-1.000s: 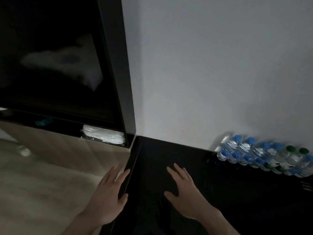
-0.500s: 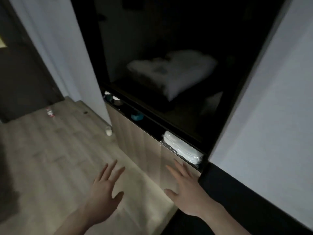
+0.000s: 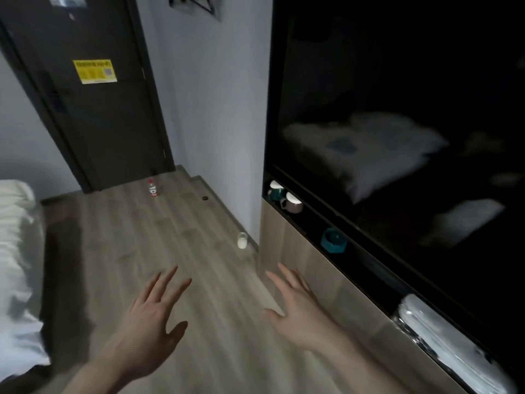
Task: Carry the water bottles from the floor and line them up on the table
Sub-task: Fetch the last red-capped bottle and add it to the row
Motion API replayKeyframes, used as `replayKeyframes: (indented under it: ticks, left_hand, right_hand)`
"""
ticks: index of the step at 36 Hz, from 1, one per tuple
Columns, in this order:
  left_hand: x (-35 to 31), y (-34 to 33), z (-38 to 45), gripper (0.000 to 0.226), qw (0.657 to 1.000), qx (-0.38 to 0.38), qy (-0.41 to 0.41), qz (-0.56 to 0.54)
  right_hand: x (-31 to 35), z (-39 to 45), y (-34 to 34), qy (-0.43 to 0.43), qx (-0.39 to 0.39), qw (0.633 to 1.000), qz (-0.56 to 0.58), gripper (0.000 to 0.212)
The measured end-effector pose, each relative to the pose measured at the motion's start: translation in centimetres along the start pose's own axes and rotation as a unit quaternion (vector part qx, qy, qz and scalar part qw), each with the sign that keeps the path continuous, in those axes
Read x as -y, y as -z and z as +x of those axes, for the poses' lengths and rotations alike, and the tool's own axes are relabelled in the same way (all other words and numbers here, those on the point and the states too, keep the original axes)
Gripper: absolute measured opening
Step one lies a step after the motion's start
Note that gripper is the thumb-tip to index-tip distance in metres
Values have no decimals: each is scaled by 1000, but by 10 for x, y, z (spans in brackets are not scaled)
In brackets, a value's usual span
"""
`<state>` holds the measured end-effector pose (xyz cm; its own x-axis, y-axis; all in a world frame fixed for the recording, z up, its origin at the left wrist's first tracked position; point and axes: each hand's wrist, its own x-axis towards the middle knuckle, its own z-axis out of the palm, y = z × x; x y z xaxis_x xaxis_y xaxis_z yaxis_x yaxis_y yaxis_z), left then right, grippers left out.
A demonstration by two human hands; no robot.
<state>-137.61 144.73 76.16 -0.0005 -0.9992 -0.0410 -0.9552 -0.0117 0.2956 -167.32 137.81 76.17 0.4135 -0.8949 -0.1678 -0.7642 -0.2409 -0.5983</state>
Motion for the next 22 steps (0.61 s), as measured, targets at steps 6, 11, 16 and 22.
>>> replayKeyframes:
  ticks: [6,11,16,22]
  left_hand:
    - [75,39,56,79,1000,-16,9,-6]
    - [119,47,116,78,1000,-9,19,-8]
    - [167,53,197,79,999,-7,37,-4]
    - [231,74,297,80,997,-10,73,-1]
  right_hand:
    - [58,96,-8,36,0,999,-6,76]
    - [71,168,-5,32,8,999,-12,76]
    - [82,265,-9,32,21,999,-28,79]
    - [104,397,-9,41,49,998,-18,79]
